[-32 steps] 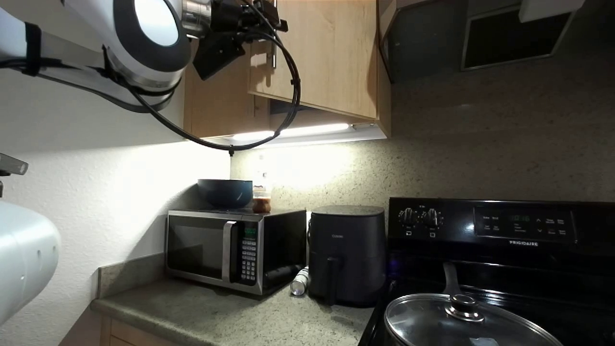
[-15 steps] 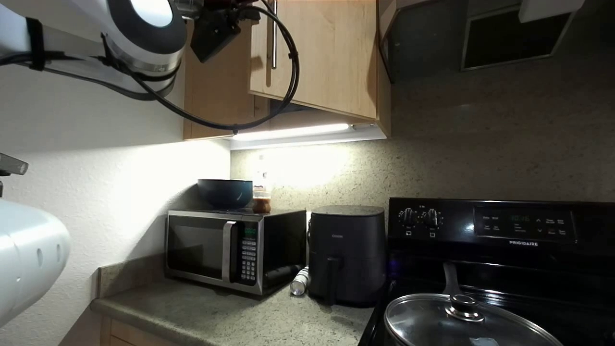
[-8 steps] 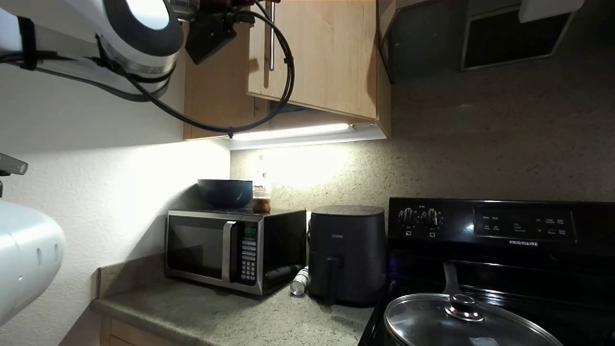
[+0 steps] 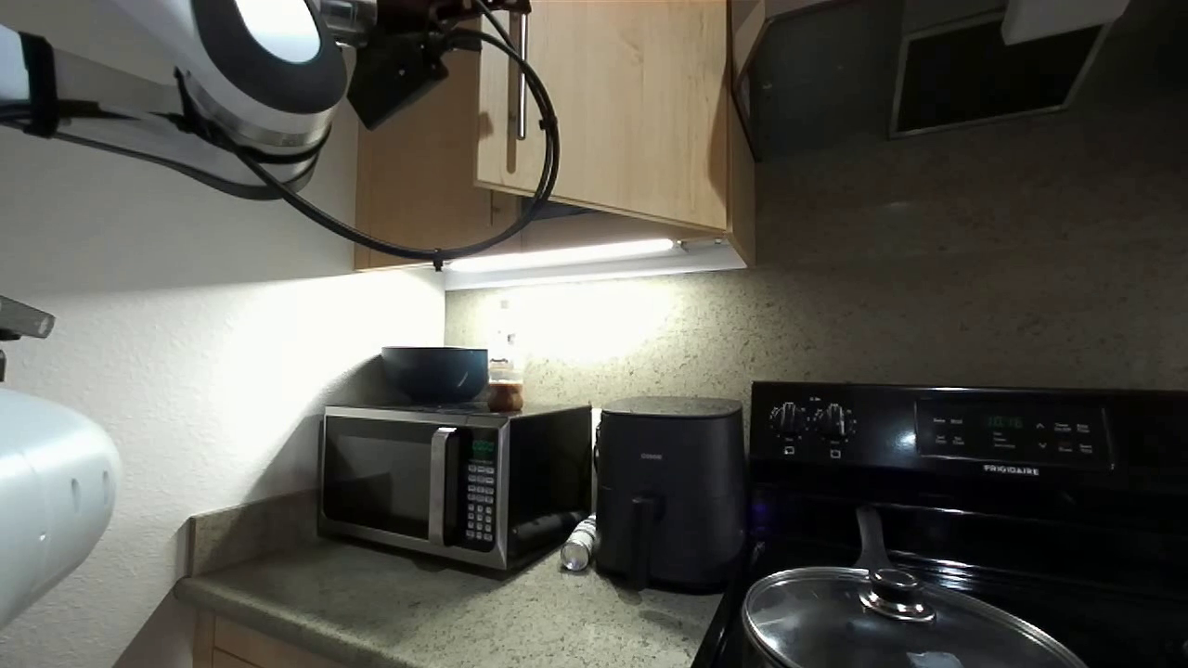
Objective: Open the overhead cabinet door on the right
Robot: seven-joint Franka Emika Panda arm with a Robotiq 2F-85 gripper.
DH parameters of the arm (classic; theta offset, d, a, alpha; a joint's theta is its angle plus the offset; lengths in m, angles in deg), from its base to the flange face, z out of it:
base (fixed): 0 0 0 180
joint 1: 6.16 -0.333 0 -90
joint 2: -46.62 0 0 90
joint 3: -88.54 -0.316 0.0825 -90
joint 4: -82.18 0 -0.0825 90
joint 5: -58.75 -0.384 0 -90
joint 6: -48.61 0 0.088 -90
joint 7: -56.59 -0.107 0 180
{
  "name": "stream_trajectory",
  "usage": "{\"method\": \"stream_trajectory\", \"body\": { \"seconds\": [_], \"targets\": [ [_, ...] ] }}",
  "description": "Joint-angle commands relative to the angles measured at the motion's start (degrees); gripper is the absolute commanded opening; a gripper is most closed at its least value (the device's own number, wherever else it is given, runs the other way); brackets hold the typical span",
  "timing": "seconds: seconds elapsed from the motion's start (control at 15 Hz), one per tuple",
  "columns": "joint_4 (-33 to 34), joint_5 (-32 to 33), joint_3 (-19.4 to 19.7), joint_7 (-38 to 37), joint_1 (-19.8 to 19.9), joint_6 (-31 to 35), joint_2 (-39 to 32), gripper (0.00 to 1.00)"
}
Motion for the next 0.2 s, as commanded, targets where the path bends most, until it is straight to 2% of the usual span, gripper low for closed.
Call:
{"method": "stream_trajectory", "body": {
  "seconds": [0.0, 0.13],
  "targets": [
    [0.0, -0.4, 0.0, 0.5, -0.2, 0.1, -0.1, 1.00],
    [0.0, -0.4, 0.0, 0.5, -0.2, 0.1, -0.1, 1.00]
  ]
}}
